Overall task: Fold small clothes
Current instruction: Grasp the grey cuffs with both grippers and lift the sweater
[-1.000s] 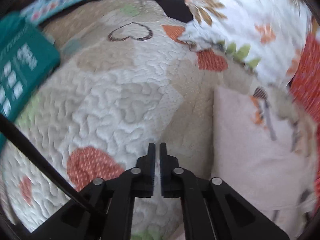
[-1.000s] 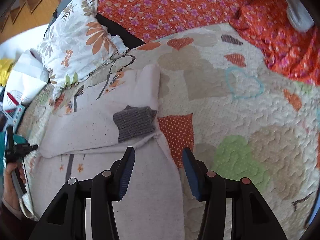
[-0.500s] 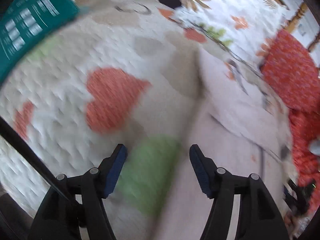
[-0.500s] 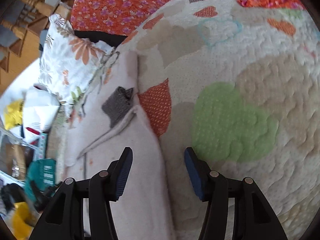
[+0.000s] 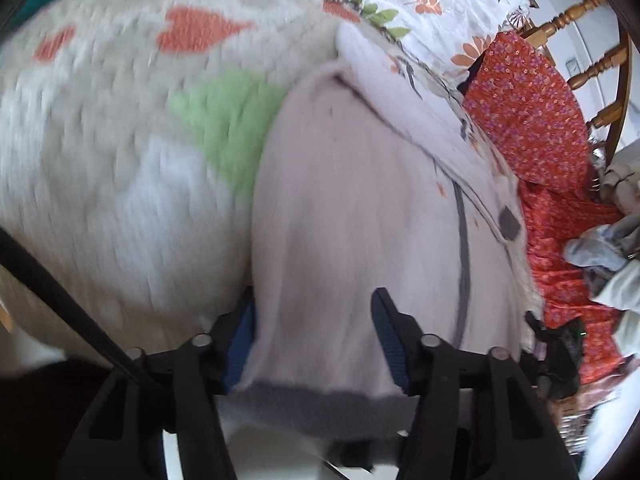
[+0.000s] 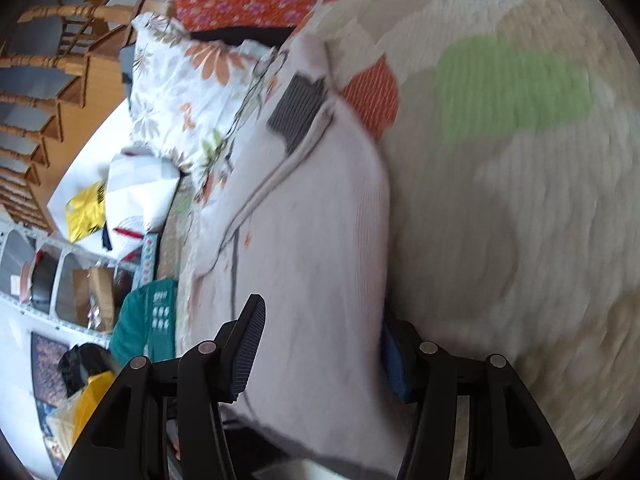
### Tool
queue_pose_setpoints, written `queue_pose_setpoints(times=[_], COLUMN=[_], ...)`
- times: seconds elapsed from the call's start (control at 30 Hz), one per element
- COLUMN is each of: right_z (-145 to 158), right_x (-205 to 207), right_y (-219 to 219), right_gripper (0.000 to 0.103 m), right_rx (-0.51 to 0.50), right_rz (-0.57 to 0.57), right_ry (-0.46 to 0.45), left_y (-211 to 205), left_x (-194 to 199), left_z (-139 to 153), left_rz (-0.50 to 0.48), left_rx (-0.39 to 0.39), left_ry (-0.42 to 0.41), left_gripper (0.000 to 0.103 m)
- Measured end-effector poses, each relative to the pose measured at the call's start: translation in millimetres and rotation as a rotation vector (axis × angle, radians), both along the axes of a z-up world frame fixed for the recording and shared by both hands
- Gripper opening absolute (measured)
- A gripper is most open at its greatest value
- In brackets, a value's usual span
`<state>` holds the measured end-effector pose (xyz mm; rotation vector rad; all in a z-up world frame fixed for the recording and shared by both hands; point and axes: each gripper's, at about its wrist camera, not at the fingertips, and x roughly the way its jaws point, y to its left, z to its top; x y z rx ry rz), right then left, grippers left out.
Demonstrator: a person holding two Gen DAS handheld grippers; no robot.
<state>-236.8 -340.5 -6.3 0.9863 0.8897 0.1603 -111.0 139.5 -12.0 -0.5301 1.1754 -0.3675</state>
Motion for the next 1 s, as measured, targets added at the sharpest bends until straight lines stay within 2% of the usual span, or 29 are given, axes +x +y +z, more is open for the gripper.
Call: queue_pose_setpoints(times=[0.1, 0.2, 0.33, 0.6, 0.67, 0.7, 0.73, 0.77, 0.8, 0.83, 0.9, 1.0], right_z=[-2, -3, -13, -24, -25, -25, -25, -24, -24, -24, -19, 6], right_x=[-11, -19, -28, -45, -48, -49, -51, -52, -54, -56, -62, -66], right_y=[18, 30, 40, 58, 65, 66, 70, 74, 77, 80, 81, 78], right_gripper=[0.059, 0.059, 0.059, 0.059, 0.058, 0.057, 0.048, 0.04, 0.02, 0.009, 0.008, 0.007], right_rx=[0.0, -0.012, 0.038, 0.055, 0.034, 0.022, -0.009, -0.053, -0.087, -0.11, -0.104, -0.1], right_rz=[0.025, 0.047, 0.072, 0.11, 0.124, 0.128, 0.133, 0.142, 0.15, 0.158, 0.161, 0.173], right_ry=[-0.001, -0.001, 0.008, 0.036, 0.049, 0.055, 0.066, 0.082, 0.095, 0.105, 0.089, 0.021], left_y=[-2, -2, -2, -15, -16, -15, -14, -10, -6, -2, 4, 10], left_x=[-10, -20, -28, -49, -53, -54, -55, -57, -60, -62, -68, -69], left_z=[-7, -13, -20, -38, -38, -38, -37, -35, -32, -29, -19, 4], left_rz=[0.001, 0.004, 0.011, -0.025, -0.016, -0.008, 0.0, 0.01, 0.028, 0.039, 0.057, 0.07], left_rx=[-0.006, -0.019, -0.037, -0.021, 0.012, 0.03, 0.036, 0.019, -0.007, -0.021, -0.048, -0.081], left_ry=[0.019, 0.04, 0.066, 0.133, 0.131, 0.128, 0.126, 0.124, 0.116, 0.108, 0.08, 0.028], left_gripper=[0.046, 0.046, 0.046, 0.046, 0.038, 0.022, 0.011, 0.009, 0.007, 0.006, 0.006, 0.006])
